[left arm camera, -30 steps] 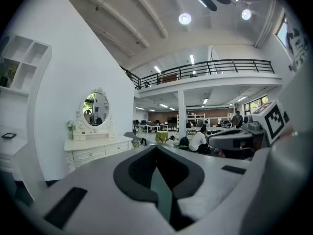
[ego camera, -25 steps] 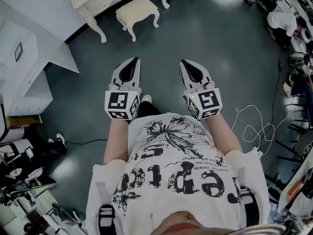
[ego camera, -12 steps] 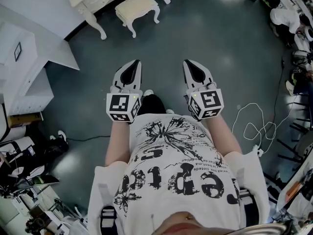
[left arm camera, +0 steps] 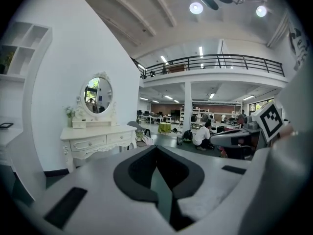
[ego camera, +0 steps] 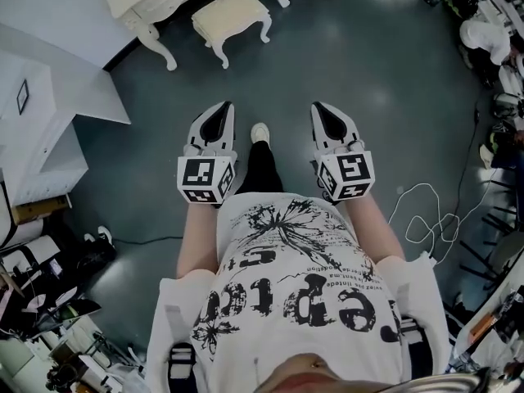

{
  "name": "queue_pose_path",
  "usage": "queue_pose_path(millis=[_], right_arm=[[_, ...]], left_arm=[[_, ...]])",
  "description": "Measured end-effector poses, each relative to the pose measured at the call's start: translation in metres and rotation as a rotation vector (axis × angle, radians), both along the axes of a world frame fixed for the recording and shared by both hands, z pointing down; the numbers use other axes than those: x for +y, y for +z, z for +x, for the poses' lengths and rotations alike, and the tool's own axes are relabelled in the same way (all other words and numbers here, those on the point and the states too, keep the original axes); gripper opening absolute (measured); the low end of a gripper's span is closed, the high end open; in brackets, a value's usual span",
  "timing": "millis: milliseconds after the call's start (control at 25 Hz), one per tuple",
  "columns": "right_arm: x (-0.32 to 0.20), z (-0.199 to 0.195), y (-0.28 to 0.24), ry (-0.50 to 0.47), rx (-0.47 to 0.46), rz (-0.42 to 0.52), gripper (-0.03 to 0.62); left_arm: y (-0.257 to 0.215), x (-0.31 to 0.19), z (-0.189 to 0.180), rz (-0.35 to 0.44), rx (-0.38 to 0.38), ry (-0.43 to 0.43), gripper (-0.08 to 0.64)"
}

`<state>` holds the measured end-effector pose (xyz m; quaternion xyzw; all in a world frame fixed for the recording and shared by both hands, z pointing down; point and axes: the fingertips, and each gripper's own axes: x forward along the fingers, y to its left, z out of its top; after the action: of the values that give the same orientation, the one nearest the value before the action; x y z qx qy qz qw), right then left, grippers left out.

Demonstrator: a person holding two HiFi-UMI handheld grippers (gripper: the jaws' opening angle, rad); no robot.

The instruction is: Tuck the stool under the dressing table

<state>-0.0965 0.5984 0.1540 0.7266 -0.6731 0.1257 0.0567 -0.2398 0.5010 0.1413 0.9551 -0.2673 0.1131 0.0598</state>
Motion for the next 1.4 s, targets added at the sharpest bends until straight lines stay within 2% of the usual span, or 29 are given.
queue_pose_path(millis=[120,280,600,840,1000,1120,1400], right_arm=[[-0.065,0.033,0.007,-0.001,0.001,-0.020,0.018],[-0.135,0.035,0.012,0.026,0.024,-0.063,0.018],[-0.279,0.087,0.004,0.011,0.041,-0.068,0.018],[-0.358,0.106,0.017,-0.016,0.018,-0.088,0.018],[-0.412,0.120,0.037,-0.080,-0.013,-0.104,0.018],[-0.457,0.133,0.054,-0.135,0.003,-0.113,0.018],[-0.544,0.169,0.096,-0.354,0.051,-0.176,0.018]], left_arm=[[0.010,-0.068,0.031,-0.025,0.000,-0.011,0.020],[0.020,-0.143,0.033,-0.063,0.005,0.004,0.020],[0.003,-0.285,0.071,-0.046,-0.007,-0.023,0.020],[0.010,-0.352,0.087,-0.060,-0.011,-0.050,0.020],[0.031,-0.383,0.102,-0.086,-0.017,-0.094,0.020],[0.051,-0.415,0.115,-0.103,-0.030,-0.133,0.020],[0.098,-0.478,0.152,-0.180,-0.075,-0.304,0.020]])
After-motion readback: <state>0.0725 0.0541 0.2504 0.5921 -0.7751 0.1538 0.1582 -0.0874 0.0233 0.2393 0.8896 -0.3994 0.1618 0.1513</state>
